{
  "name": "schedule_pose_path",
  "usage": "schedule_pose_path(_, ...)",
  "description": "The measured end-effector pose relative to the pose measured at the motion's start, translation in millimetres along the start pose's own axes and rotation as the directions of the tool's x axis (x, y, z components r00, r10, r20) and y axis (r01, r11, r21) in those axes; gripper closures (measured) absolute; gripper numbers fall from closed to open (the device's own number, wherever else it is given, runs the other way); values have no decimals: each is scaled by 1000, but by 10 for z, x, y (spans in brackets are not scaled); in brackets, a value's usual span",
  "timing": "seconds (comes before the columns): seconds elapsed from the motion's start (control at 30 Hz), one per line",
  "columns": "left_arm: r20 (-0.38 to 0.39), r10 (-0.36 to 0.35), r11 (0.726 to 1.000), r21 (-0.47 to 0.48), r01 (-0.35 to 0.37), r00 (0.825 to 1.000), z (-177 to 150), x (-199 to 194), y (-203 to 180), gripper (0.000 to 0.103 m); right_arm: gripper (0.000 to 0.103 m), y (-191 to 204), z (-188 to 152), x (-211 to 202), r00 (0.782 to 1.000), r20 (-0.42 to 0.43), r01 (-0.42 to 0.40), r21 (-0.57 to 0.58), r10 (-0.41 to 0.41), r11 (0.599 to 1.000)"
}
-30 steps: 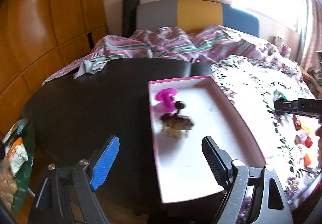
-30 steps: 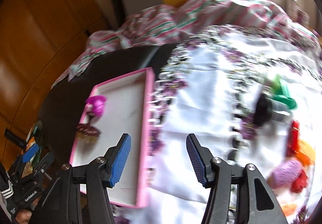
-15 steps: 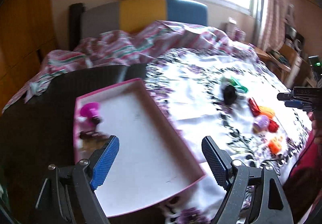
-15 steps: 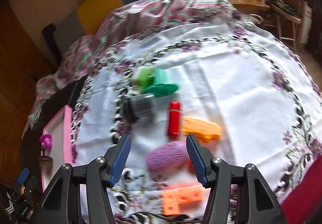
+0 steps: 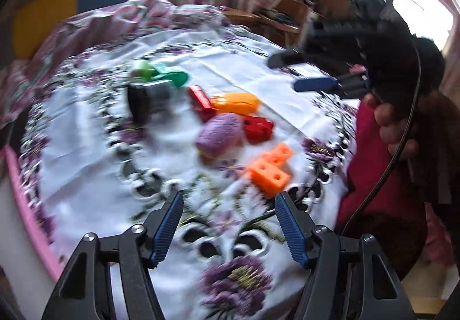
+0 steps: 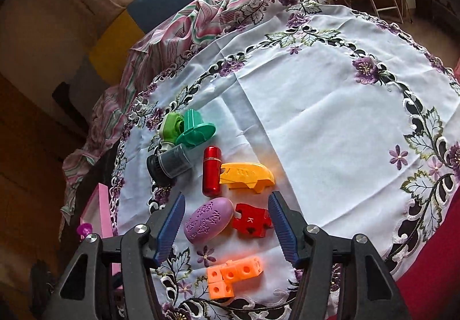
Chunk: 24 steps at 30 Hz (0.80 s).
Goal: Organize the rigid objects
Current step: 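Move the left gripper to the tablecloth and grasp the orange linked cubes, then release the orange cubes in the tray with left gripper while right grasps the purple soap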
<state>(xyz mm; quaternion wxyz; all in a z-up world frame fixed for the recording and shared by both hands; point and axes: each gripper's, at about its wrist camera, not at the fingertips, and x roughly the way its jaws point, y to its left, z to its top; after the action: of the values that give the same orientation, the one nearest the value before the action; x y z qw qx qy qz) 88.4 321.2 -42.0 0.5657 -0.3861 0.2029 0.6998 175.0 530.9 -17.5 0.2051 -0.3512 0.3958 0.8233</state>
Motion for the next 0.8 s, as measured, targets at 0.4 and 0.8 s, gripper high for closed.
schedule_pose_path(0.4,-72,-67,996,55,71,995,197,710,-231,53,39,-108,11,-8,997,8,-77,54,77,996)
schedule_pose_path(0.8,-37,6,997,-81,-9,999,-128,257,180,64,39,-121,14,77,999,-40,7,62,-5,998)
